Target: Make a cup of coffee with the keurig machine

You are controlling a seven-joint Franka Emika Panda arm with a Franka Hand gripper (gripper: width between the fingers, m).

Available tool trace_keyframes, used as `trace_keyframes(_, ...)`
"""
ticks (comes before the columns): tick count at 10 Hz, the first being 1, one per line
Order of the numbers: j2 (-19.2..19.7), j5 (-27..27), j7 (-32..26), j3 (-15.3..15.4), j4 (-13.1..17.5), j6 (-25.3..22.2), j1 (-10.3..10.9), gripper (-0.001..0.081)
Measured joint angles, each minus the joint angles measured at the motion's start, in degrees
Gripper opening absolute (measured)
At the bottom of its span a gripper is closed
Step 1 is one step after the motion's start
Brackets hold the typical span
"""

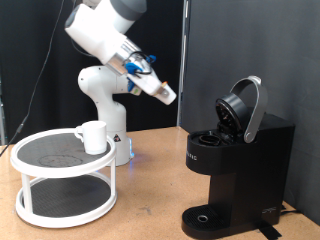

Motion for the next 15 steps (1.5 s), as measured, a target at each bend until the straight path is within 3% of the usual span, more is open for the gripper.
trace_keyframes(5,2.0,2.0,0.2,5.4,3.4,5.5,3.1,0.0336)
trace_keyframes(10,3.1,2.9,1.3,6.7,4.0,7.0,3.2,0.0336)
trace_keyframes(15,3.6,2.9,0.3,7.3,2.4,10.0,3.3,0.0336)
